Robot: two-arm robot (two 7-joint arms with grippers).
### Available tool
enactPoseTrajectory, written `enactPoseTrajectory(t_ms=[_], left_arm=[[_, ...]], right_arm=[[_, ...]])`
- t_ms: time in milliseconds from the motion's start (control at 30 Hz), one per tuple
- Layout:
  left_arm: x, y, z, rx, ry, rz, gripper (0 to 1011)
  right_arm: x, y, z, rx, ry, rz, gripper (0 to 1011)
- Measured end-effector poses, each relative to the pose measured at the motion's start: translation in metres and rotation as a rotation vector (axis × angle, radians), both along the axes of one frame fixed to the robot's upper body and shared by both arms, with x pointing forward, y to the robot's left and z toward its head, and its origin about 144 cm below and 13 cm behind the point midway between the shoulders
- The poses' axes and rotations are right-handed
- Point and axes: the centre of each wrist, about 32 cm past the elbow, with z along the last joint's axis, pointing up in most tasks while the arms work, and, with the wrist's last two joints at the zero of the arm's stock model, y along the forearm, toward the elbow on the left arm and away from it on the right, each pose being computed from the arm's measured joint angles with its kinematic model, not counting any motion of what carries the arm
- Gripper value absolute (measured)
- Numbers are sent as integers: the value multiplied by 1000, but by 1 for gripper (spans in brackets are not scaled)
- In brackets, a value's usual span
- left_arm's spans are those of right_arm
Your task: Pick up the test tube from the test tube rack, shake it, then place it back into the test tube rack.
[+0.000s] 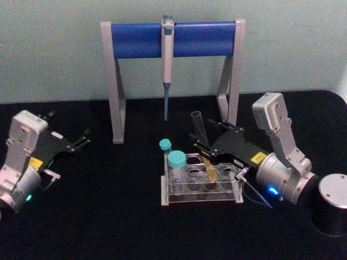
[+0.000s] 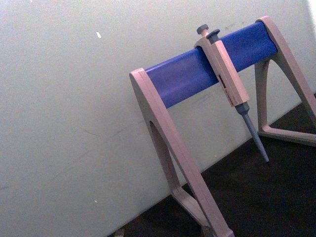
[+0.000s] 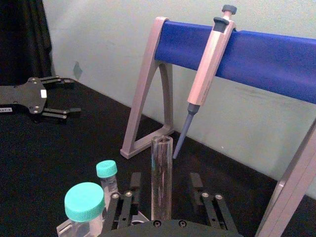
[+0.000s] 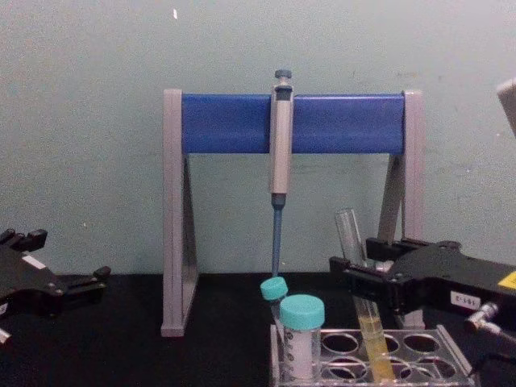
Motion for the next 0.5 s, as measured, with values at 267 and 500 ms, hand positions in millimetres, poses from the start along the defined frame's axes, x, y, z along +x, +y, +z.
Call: enactPoseTrajectory(t_ms=[267,500], left_arm=[[0,0,0,0,0,0,1001],[0,0,0,0,0,0,1001]], right_arm=[[0,0,0,-1,0,0,399],[0,0,0,-1,0,-1,214]])
